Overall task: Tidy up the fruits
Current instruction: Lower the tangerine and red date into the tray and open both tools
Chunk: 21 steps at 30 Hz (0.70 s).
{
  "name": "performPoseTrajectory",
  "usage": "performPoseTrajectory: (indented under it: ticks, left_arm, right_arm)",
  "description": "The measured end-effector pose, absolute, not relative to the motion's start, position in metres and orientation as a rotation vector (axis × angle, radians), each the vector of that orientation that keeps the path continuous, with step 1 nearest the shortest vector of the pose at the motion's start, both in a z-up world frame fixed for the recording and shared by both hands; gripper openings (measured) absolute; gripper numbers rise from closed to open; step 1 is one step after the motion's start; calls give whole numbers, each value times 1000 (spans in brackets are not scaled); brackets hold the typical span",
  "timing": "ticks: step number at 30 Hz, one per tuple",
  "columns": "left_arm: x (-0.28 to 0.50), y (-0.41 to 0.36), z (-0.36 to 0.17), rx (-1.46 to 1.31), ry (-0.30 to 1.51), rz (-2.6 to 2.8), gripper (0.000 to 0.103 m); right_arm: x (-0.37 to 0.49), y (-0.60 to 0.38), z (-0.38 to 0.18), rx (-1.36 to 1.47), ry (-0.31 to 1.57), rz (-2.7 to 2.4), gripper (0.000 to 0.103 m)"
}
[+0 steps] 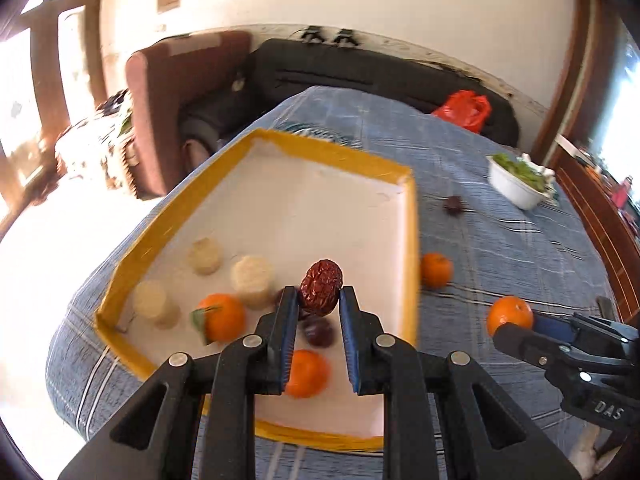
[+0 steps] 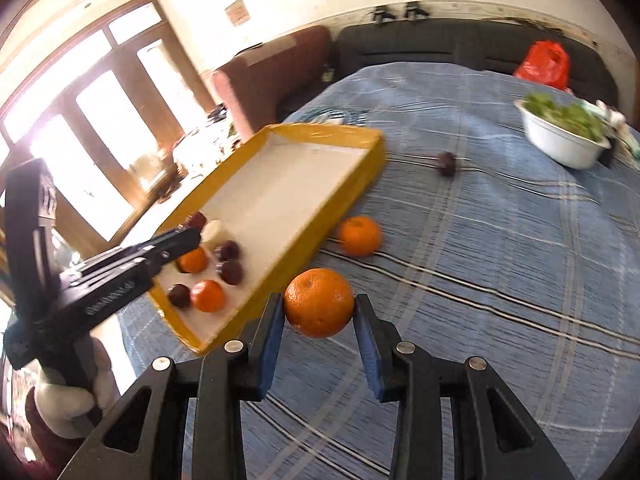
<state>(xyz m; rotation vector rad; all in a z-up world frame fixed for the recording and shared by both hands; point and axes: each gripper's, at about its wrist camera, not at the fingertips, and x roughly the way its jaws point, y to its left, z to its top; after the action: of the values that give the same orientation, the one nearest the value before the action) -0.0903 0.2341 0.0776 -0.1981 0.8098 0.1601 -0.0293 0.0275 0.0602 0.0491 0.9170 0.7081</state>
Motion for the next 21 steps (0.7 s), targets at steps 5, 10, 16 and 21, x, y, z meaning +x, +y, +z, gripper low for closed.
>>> performPoseTrajectory:
  ticks: [5,10,16,21]
  left_arm:
    - [-88,263,60,-256,836,183,20]
    - [-90,280,52,-295,840,193,21]
    - [-93,295,54,-364,809,203,49]
    - [-102,306,61,-445,762,189,67]
  right_arm:
    - [-26,84,56,-30,933,761,40]
    - [-15,127,47,-96,947,762,40]
    - [-4,153,30,-158,975,745,40]
    - [3,155,25,-134,991,733,44]
